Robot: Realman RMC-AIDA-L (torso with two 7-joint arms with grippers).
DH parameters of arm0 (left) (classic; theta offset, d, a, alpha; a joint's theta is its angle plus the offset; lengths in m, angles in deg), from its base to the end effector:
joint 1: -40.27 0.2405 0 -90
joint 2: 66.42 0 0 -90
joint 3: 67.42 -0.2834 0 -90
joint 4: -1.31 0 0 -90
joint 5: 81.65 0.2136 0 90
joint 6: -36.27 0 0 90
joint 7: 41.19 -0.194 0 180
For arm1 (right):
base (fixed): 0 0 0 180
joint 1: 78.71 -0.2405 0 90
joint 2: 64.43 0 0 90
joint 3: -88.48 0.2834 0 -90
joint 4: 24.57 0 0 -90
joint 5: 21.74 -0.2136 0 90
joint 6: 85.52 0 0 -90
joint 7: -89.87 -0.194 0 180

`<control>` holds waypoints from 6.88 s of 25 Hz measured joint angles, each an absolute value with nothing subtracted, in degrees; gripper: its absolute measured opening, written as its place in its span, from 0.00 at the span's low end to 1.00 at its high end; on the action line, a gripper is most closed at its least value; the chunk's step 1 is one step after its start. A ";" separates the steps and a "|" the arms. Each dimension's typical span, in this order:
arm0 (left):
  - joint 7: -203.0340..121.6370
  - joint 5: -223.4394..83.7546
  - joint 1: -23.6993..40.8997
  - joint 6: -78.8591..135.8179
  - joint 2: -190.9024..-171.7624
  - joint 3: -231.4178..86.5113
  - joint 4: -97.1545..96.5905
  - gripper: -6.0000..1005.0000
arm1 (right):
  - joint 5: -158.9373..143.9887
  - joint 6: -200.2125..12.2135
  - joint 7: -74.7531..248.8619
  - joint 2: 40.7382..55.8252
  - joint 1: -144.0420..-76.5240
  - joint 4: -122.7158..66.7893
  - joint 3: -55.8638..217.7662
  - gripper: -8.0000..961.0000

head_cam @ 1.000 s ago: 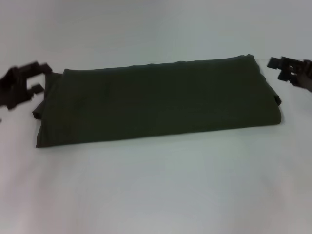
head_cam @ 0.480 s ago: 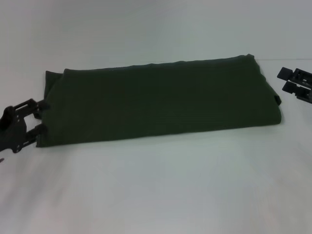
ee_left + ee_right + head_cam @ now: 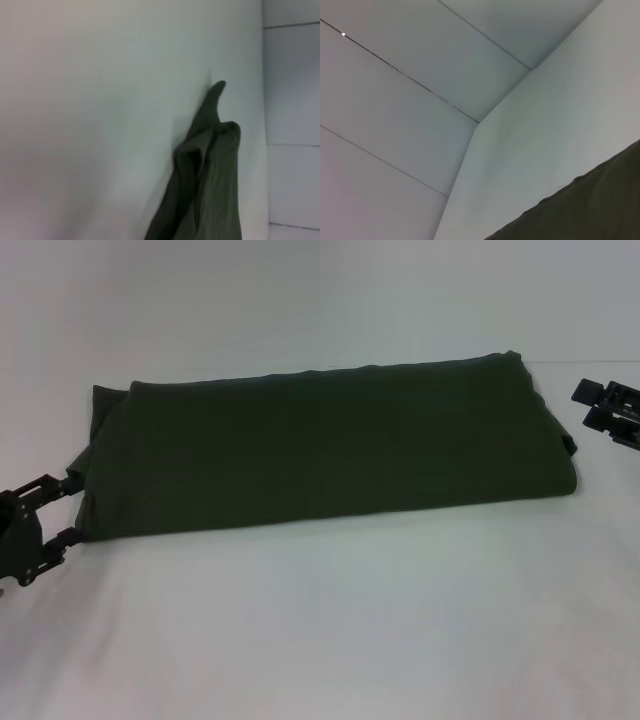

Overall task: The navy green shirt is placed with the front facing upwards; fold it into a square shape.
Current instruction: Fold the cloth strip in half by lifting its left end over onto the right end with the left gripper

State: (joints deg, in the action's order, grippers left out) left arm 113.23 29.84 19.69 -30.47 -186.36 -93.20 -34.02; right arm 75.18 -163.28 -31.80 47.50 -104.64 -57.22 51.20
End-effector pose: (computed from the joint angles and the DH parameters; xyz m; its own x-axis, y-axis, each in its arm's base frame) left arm -0.3971 0.3618 -0.0111 -0.6335 0.4956 0.5942 0.7729 0.3681 0.5169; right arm 0.3221 0.4028 0.0314 0.0191 -0.6568 -0.7538 -0.9427 -0.2629 0.2052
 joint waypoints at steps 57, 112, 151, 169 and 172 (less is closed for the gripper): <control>114.49 31.11 14.28 -22.44 -185.94 -93.70 -28.64 0.70 | 75.12 -162.33 -31.77 47.19 -104.37 -57.18 52.80 0.77; 105.16 30.92 14.46 -25.74 -184.58 -93.27 -32.40 0.02 | 75.03 -161.40 -31.77 46.88 -103.53 -54.14 56.66 0.76; 104.22 37.09 14.55 -32.06 -180.88 -82.67 -38.32 0.02 | 74.79 -160.92 -31.85 47.06 -104.34 -54.10 57.18 0.76; 99.77 29.96 1.23 -41.61 -184.68 -92.00 -39.82 0.02 | 74.94 -160.84 -31.17 47.51 -104.93 -54.07 56.90 0.75; 99.02 28.98 0.28 -41.21 -185.58 -93.84 -39.92 0.02 | 74.94 -160.84 -31.15 47.58 -104.92 -54.02 56.89 0.75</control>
